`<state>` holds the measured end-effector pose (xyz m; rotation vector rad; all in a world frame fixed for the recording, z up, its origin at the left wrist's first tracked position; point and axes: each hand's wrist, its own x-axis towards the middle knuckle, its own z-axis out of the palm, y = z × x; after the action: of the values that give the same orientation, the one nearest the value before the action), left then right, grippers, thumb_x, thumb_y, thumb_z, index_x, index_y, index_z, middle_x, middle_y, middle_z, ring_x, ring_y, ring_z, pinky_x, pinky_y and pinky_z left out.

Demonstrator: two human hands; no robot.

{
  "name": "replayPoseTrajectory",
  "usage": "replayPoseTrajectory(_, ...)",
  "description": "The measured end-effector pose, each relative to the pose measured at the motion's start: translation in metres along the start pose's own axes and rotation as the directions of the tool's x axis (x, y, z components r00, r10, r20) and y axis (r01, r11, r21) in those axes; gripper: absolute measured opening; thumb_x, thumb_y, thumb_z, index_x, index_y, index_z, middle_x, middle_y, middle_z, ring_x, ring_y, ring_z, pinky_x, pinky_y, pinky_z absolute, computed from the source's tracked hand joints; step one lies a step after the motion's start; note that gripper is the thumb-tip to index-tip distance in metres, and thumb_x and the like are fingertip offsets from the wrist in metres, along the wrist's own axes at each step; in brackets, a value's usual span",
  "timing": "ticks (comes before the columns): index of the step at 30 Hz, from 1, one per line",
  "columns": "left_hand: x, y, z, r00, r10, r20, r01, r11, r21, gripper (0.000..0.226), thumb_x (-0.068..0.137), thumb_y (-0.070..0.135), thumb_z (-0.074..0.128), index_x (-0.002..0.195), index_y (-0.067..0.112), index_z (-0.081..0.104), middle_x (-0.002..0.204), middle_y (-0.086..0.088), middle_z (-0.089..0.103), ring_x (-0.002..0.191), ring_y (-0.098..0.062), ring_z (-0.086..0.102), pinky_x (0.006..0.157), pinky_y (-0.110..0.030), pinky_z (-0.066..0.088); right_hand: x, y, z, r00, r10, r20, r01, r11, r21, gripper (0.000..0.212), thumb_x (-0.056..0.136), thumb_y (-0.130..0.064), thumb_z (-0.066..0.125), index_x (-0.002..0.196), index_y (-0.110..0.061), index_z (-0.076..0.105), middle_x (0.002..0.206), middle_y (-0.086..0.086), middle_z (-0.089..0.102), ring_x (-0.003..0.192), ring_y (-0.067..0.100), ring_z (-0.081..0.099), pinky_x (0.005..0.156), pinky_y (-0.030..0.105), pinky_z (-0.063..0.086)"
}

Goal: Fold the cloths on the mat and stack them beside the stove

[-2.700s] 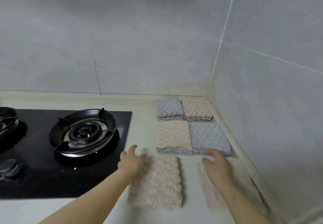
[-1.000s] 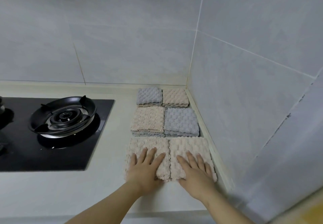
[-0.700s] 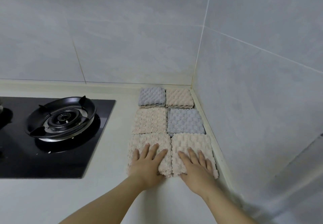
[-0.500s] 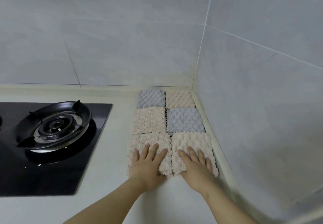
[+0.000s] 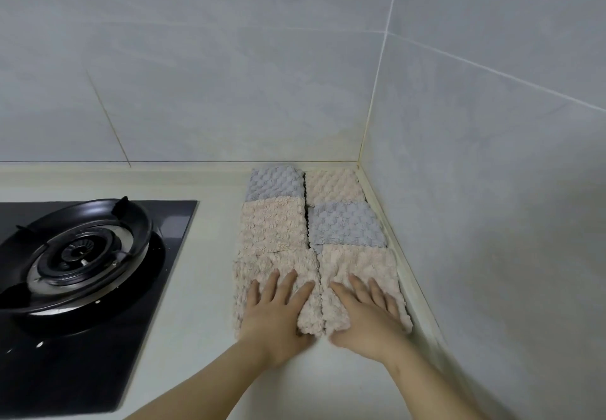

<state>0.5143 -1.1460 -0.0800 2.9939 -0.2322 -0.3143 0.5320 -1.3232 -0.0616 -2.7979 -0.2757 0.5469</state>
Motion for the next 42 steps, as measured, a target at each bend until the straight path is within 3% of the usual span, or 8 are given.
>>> replayPoseTrajectory(4, -0.007, 0.001, -0.02, 1.0, 0.012, -0.007, -0.013, 0.995, -0.104, 0.087, 0.065, 0.085, 0.014, 0.142, 0.046, 0.022, 0.155, 0.012, 0.015, 0.144, -0.016, 0.007, 0.114, -0.041, 0.003, -0.011, -0.009, -0.024, 0.997, 0.038, 0.067, -0.039, 0.999, 0.02, 0.068, 0.077, -0.067, 0.05, 0.139, -0.043, 0.032, 0.155, -0.012, 0.018, 0.145, 0.017, 0.01, 0.115, 0.038, 0.011)
replayPoseTrajectory(6, -0.009, 0.001, -0.034, 0.991, -0.014, -0.133, -0.014, 0.978, -0.206, 0.089, 0.061, 0.079, 0.002, 0.132, 0.045, 0.043, 0.143, 0.017, 0.038, 0.136, -0.011, 0.025, 0.107, -0.034, 0.015, -0.018, -0.013, -0.036, 0.999, 0.051, -0.016, -0.049, 0.99, 0.129, 0.045, 0.08, -0.064, 0.047, 0.112, -0.035, 0.059, 0.124, -0.013, 0.057, 0.124, 0.014, 0.047, 0.1, 0.032, 0.035)
replayPoseTrajectory(8, -0.005, 0.0, -0.042, 0.95, -0.059, -0.307, -0.019, 0.969, -0.245, 0.082, 0.068, 0.069, 0.001, 0.125, 0.039, 0.052, 0.134, 0.017, 0.047, 0.132, -0.011, 0.033, 0.103, -0.03, 0.021, -0.025, -0.019, -0.046, 0.979, 0.102, -0.177, -0.063, 0.975, 0.213, 0.033, 0.086, -0.05, 0.047, 0.095, -0.024, 0.065, 0.095, -0.007, 0.068, 0.096, 0.015, 0.061, 0.08, 0.027, 0.044)
replayPoseTrajectory(12, 0.025, -0.002, -0.048, 0.937, -0.101, -0.334, 0.051, 0.987, -0.155, 0.051, 0.097, 0.049, 0.023, 0.146, 0.033, 0.023, 0.157, 0.004, 0.012, 0.146, -0.02, 0.002, 0.116, -0.038, 0.008, 0.006, -0.02, -0.05, 0.863, 0.014, -0.505, -0.002, 1.0, 0.024, 0.041, 0.095, -0.037, 0.038, 0.134, -0.028, 0.046, 0.143, -0.003, 0.043, 0.134, 0.017, 0.032, 0.109, 0.03, 0.022)
replayPoseTrajectory(16, 0.063, -0.007, -0.041, 0.987, -0.132, -0.097, 0.123, 0.988, -0.097, 0.063, 0.094, 0.059, 0.018, 0.149, 0.036, -0.002, 0.158, 0.004, -0.012, 0.144, -0.024, -0.017, 0.116, -0.048, -0.009, 0.058, -0.016, -0.044, 0.95, -0.031, -0.311, -0.008, 0.993, -0.122, 0.057, 0.097, -0.05, 0.025, 0.149, -0.036, 0.005, 0.159, -0.001, -0.01, 0.145, 0.027, -0.015, 0.116, 0.044, -0.008)
replayPoseTrajectory(20, 0.072, -0.013, -0.023, 0.993, -0.111, 0.043, 0.114, 0.991, -0.071, 0.066, 0.09, 0.067, 0.015, 0.148, 0.039, -0.001, 0.158, 0.006, -0.011, 0.144, -0.024, -0.019, 0.115, -0.051, -0.013, 0.073, -0.003, -0.026, 0.994, -0.016, -0.109, -0.001, 0.988, -0.151, 0.062, 0.095, -0.056, 0.023, 0.149, -0.038, -0.003, 0.158, -0.002, -0.013, 0.144, 0.026, -0.017, 0.118, 0.045, -0.007)
replayPoseTrajectory(24, 0.064, -0.011, -0.012, 0.996, -0.073, 0.052, 0.077, 0.994, -0.073, 0.064, 0.092, 0.063, 0.012, 0.149, 0.035, -0.001, 0.157, 0.009, -0.012, 0.143, -0.021, -0.023, 0.115, -0.048, -0.015, 0.066, 0.004, -0.015, 0.997, -0.029, -0.07, 0.018, 0.988, -0.154, 0.059, 0.096, -0.055, 0.02, 0.148, -0.04, -0.005, 0.157, -0.005, -0.016, 0.144, 0.022, -0.02, 0.117, 0.042, -0.01)
replayPoseTrajectory(42, 0.064, -0.015, -0.025, 0.999, -0.038, -0.027, 0.035, 0.993, -0.116, 0.058, 0.098, 0.052, 0.015, 0.15, 0.03, -0.001, 0.159, 0.006, -0.005, 0.145, -0.02, -0.011, 0.117, -0.045, -0.004, 0.048, -0.012, -0.013, 0.969, -0.005, -0.247, -0.018, 0.996, -0.09, 0.053, 0.099, -0.048, 0.018, 0.148, -0.039, 0.0, 0.158, -0.007, -0.009, 0.145, 0.02, -0.017, 0.117, 0.042, -0.009)
